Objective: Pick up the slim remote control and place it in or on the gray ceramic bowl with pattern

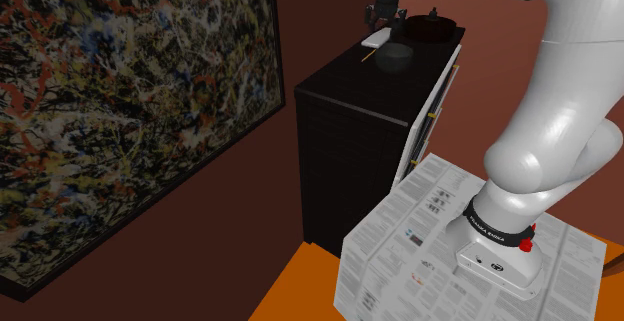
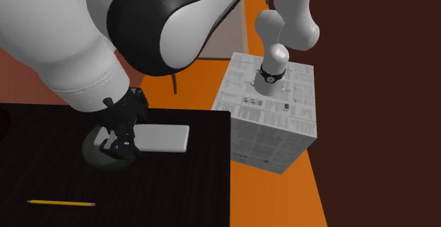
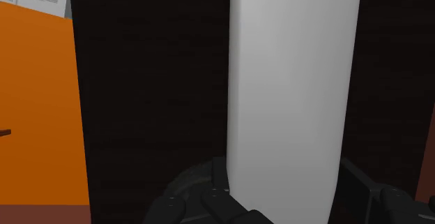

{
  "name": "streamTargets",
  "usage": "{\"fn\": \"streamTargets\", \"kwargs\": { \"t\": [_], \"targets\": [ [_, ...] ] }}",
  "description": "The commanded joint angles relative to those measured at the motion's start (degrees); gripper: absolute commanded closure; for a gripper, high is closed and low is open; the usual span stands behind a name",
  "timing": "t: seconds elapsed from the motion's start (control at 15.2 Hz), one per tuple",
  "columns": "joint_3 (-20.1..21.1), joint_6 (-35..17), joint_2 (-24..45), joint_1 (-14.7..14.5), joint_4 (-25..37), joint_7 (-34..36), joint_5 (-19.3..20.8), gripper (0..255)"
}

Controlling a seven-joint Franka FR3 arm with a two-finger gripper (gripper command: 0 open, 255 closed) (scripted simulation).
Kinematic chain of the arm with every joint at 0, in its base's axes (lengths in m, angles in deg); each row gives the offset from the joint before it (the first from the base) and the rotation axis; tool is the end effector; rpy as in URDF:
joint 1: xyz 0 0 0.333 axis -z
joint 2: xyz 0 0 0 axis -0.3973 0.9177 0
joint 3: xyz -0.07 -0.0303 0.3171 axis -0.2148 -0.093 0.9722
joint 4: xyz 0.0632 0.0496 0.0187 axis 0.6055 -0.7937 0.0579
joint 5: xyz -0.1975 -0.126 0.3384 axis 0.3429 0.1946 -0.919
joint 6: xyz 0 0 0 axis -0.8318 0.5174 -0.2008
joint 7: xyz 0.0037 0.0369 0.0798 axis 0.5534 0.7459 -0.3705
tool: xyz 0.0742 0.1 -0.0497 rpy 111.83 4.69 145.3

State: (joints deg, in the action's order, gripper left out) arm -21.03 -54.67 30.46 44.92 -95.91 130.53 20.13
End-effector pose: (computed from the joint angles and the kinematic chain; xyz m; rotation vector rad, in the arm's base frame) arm 0.5972 -0.3066 0.4767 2.4685 -1.9413 -0.0183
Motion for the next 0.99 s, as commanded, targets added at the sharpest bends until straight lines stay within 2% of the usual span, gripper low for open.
{"fn": "streamTargets", "kwargs": {
  "t": [0.0, 0.26, 0.53, 0.92],
  "targets": [
    [-0.77, 1.38, 2.78, 1.75, 4.15, -2.49, -0.52, 255],
    [-1.83, 4.86, 9.45, 5.33, 14.19, -6.70, -1.73, 255],
    [-2.40, 9.97, 17.89, 9.27, 27.66, -10.21, -3.06, 255],
    [-2.37, 4.63, 16.81, 8.86, 21.23, -10.33, -2.95, 255]
  ]
}}
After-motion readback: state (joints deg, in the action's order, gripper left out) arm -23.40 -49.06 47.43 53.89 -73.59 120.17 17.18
